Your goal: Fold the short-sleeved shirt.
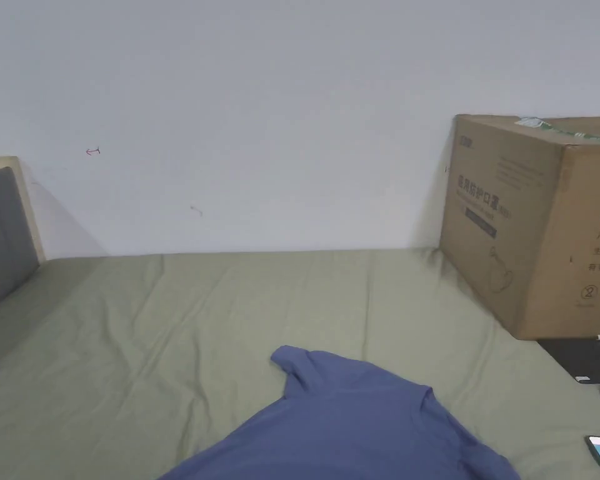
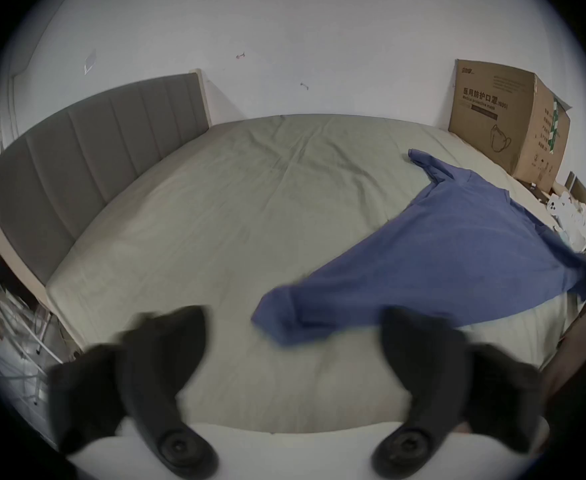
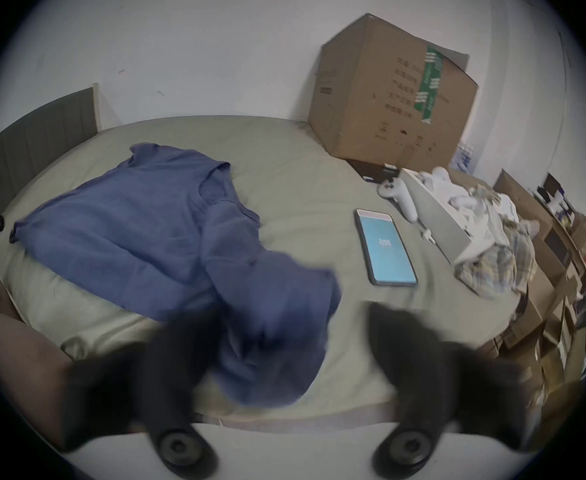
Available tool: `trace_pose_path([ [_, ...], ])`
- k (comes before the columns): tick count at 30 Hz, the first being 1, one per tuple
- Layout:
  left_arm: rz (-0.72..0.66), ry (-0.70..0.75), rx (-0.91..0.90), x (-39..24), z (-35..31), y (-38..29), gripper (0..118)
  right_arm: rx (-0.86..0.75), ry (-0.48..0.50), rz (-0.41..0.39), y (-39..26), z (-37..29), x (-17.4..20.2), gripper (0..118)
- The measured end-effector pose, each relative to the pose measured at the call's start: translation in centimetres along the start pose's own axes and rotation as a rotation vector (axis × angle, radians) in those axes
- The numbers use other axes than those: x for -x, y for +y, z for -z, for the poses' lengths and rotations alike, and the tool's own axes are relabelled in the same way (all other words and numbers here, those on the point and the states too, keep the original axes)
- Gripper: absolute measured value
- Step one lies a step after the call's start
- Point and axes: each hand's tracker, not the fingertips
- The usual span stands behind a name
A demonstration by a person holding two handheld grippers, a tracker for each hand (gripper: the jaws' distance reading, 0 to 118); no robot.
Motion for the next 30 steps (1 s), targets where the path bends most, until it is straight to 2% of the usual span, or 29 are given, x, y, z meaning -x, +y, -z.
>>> trace_pose_path([
  [1, -0.017, -0.02, -0.029, 0.3, -1.2, -0.1, 112, -0.021, 0.005, 0.044, 0.0, -1.3, 0.4, 118],
  [2, -0.033, -0.048, -0.079, 0.5, -2.8, -0.1, 109, -0.096, 0.033, 0.078, 0.3, -2.7, 0.2, 118],
  [4, -0.055, -0.06, -0.148, 0.9, -5.6, -0.2, 110, -0.172, 0.024, 0.096, 1.0, -5.5, 0.3, 118],
  [7, -0.077, -0.034, -0.237, 1.0, -10.1, -0.9, 108, -0.293, 0.037, 0.06, 1.9, -11.3, 2.6, 117],
  [8, -0.086, -0.068, -0.263, 1.0, -11.5, -1.4, 101, -0.319, 0.061, 0.044, 2.1, -12.8, 3.3, 117],
  [9, -0.088, -0.079, -0.288, 0.9, -12.6, -2.0, 80, -0.342, 0.082, 0.044, 2.1, -14.1, 3.9, 113],
  [10, -0.091, -0.061, -0.294, 0.5, -13.5, -2.6, 52, -0.368, 0.121, 0.053, 2.1, -15.2, 4.5, 101],
  [11, -0.093, -0.037, -0.293, -0.3, -14.1, -3.1, 19, -0.371, 0.164, 0.058, 2.2, -16.1, 5.2, 71],
  [12, -0.095, -0.023, -0.286, -0.8, -14.3, -3.4, 1, -0.379, 0.184, 0.05, 2.3, -16.5, 5.8, 8],
  [13, -0.101, -0.014, -0.294, -1.3, -14.5, -4.0, 1, -0.379, 0.147, 0.037, 2.8, -16.9, 7.5, 2],
  [14, -0.108, -0.023, -0.308, -1.6, -14.6, -4.3, 0, -0.364, 0.114, 0.008, 2.9, -16.9, 8.5, 2],
  [15, -0.105, -0.051, -0.299, -1.9, -13.9, -4.1, 0, -0.371, 0.146, -0.002, 3.2, -16.7, 8.8, 2],
  [16, -0.088, -0.059, -0.275, -2.2, -12.9, -3.9, 0, -0.342, 0.242, -0.017, 3.7, -16.6, 9.3, 2],
  [18, -0.061, -0.041, -0.242, -2.1, -10.3, -3.4, 1, -0.356, 0.238, -0.055, 4.6, -16.4, 11.3, 2],
  [21, -0.051, 0.009, -0.164, -0.9, -4.5, -1.4, 1, -0.351, 0.284, -0.118, 5.9, -15.6, 12.9, 2],
  [22, -0.055, 0.024, -0.155, -0.3, -2.5, -0.7, 6, -0.354, 0.295, -0.128, 6.3, -15.3, 13.4, 2],
  [23, -0.072, 0.038, -0.121, 0.7, -0.1, 0.2, 23, -0.35, 0.319, -0.13, 6.7, -15.0, 13.8, 2],
  [24, -0.092, 0.043, -0.085, 1.3, 1.8, 0.8, 64, -0.339, 0.339, -0.132, 7.0, -14.7, 14.2, 2],
  [25, -0.104, 0.038, -0.013, 1.8, 4.1, 1.2, 95, -0.334, 0.339, -0.137, 7.5, -14.3, 14.7, 2],
  [26, -0.115, 0.04, 0.044, 2.1, 5.8, 1.3, 110, -0.322, 0.341, -0.148, 7.9, -14.0, 15.2, 2],
  [29, -0.112, 0.029, 0.104, 2.4, 9.6, 0.9, 103, -0.284, 0.35, -0.179, 8.9, -13.0, 16.2, 2],
  [30, -0.103, 0.014, 0.127, 2.2, 10.2, 0.5, 95, -0.28, 0.354, -0.18, 9.1, -12.8, 16.4, 2],
])
